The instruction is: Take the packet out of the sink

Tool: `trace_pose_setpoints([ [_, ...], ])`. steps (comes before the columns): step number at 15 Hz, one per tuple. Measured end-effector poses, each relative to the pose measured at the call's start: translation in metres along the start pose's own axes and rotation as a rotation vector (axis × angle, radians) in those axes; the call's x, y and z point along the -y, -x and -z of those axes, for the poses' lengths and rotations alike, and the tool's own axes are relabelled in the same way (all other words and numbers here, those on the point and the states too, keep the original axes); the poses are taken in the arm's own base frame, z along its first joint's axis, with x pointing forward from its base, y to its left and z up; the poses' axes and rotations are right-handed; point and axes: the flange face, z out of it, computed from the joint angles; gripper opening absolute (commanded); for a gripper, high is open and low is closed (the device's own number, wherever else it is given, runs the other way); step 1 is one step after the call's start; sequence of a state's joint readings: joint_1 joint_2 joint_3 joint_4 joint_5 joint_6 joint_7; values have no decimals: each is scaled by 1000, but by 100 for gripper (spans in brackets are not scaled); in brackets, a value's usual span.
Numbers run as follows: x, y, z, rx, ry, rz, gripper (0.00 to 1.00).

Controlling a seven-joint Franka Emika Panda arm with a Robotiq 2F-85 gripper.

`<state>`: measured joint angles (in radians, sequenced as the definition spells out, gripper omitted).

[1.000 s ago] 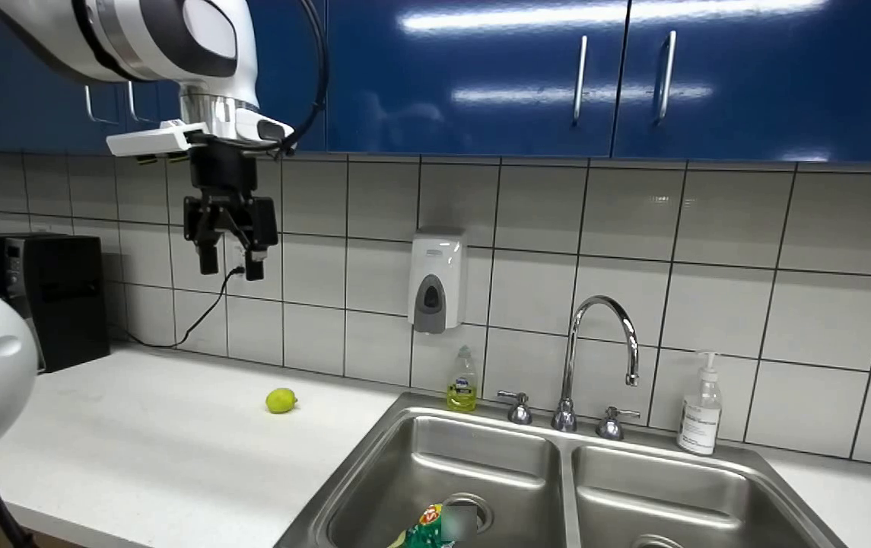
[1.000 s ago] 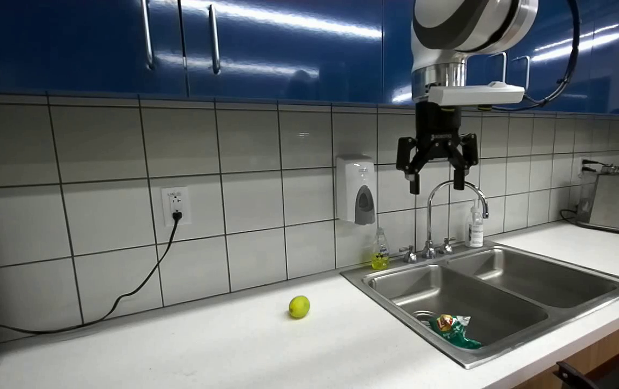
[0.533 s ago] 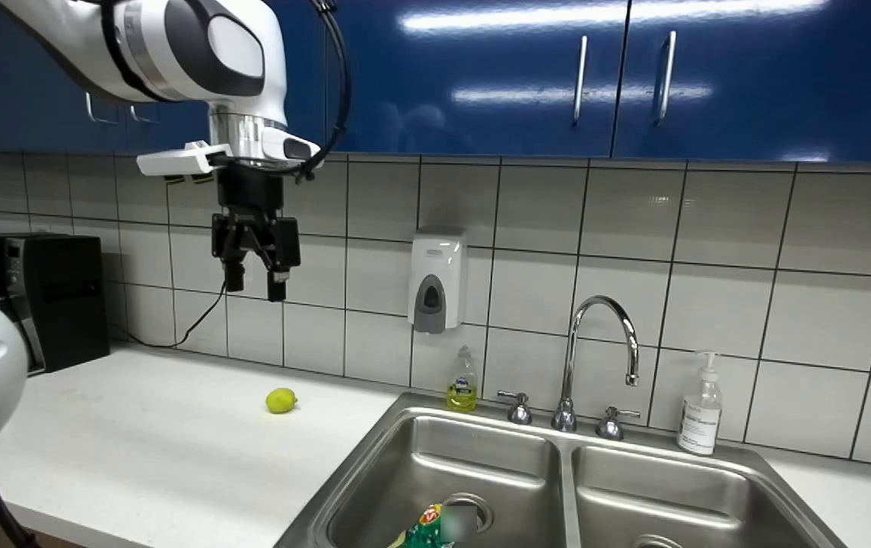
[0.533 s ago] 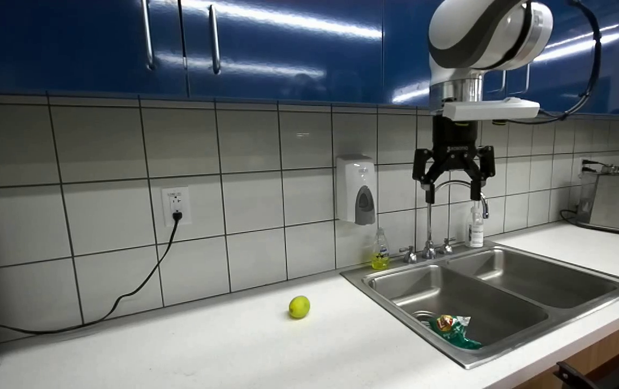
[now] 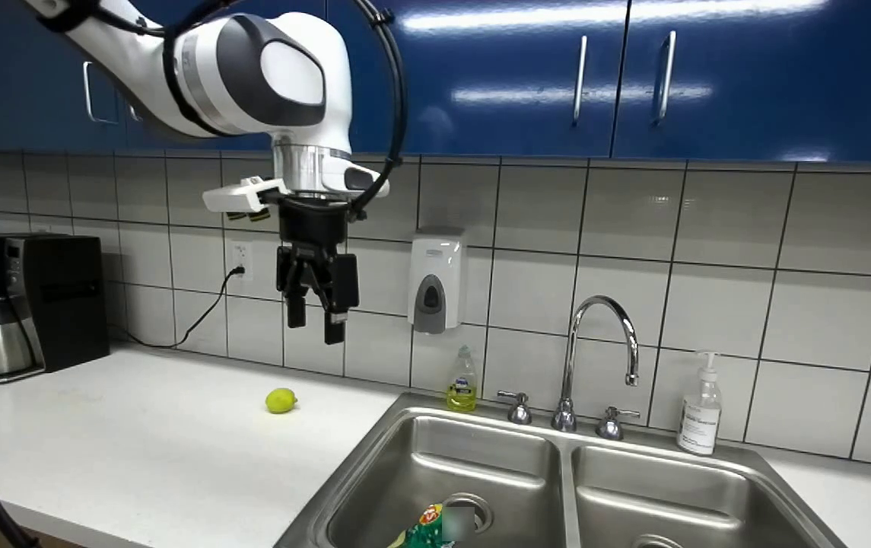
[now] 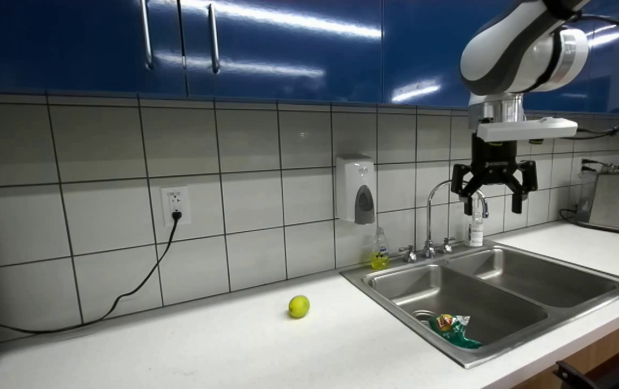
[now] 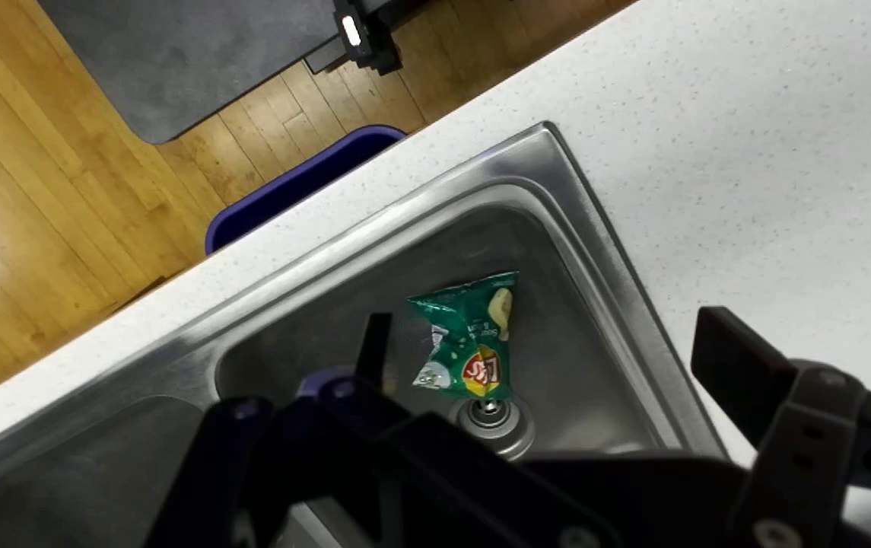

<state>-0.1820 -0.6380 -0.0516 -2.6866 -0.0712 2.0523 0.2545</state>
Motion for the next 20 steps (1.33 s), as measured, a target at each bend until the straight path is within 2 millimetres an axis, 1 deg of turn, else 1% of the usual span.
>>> trace_pose_setpoints([
  [4, -34, -19, -22, -18, -11, -83, 100],
  [7, -49, -38, -50, -29, -8, -117, 100],
  [9, -53, -51, -75, -29, -3, -126, 100],
  [13, -53, -77, -124, -14, 12, -130, 100],
  [20, -57, -118, -197, 35, 47, -104, 100],
])
